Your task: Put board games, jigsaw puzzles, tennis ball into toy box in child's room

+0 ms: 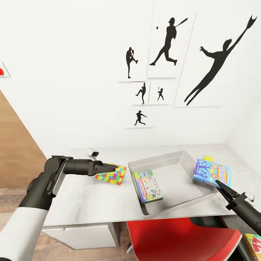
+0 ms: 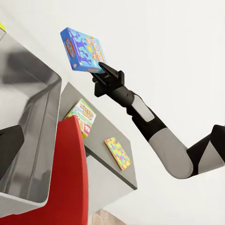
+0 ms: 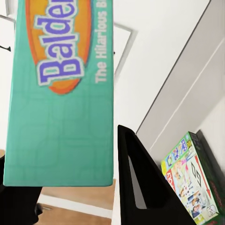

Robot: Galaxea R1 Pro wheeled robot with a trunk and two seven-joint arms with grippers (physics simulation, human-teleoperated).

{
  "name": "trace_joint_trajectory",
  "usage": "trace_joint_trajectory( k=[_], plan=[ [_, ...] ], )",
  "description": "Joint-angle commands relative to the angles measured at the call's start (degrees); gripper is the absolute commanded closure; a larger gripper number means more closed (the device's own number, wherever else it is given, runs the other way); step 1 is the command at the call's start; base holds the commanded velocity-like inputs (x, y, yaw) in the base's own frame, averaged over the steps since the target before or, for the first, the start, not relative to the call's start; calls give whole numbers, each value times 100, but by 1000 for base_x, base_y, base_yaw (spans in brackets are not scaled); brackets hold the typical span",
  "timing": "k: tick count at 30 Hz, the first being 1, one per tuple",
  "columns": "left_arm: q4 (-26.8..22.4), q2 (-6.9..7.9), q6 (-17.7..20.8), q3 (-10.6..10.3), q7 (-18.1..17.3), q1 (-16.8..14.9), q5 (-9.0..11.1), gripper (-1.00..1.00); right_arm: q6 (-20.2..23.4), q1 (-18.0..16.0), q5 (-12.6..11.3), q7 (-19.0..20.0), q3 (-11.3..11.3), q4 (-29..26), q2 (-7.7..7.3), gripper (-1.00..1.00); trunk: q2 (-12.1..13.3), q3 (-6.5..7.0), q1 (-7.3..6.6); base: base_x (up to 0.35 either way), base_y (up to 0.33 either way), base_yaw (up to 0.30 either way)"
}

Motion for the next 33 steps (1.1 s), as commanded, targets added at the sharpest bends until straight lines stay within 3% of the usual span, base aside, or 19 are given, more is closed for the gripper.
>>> trace_joint_trajectory(
  k=[1, 10, 13, 15, 18, 24, 26, 29, 33],
  plan=[
    [-2, 5, 61, -11, -18, -5, 6, -100, 16, -7, 25, 29, -2, -2, 3, 100, -11, -11, 3, 0, 0, 0],
    [2, 21, 60, 7, -18, -5, 6, -100, 5, -7, 39, -63, 109, -4, 28, 100, -11, -11, 3, 0, 0, 0],
    [2, 15, 61, 2, -18, -5, 6, -100, 18, -42, -6, -581, 715, 9, -38, 100, -11, -11, 3, 0, 0, 0],
    [3, 14, 61, 3, -18, -5, 11, -100, 27, -301, -17, -1019, 1067, 33, -44, 100, -11, -11, 3, 0, 0, 0],
    [3, 16, 61, 6, -18, -5, 14, -100, 27, -678, -31, -1571, 1385, 194, -60, 100, -11, -11, 3, 0, 0, 0],
    [3, 49, 59, 22, -18, -5, 15, -100, 27, -1650, -8, -2464, 1576, 1287, -82, 100, -11, -11, 3, 0, 0, 0],
    [3, 54, 59, 23, -18, -5, 15, -100, 27, -1807, -1, -2765, 1590, 1473, -76, 100, -11, -11, 3, 0, 0, 0],
    [3, 57, 58, 24, -18, -5, 15, -100, 27, -2084, -3, -3341, 1894, 1786, -89, 100, -11, -11, 3, 0, 0, 0],
    [3, 58, 54, 25, -18, -5, 15, -100, 27, -2271, 3, -3546, 2114, 2110, -138, 100, -11, -11, 3, 0, 0, 0]
  ],
)
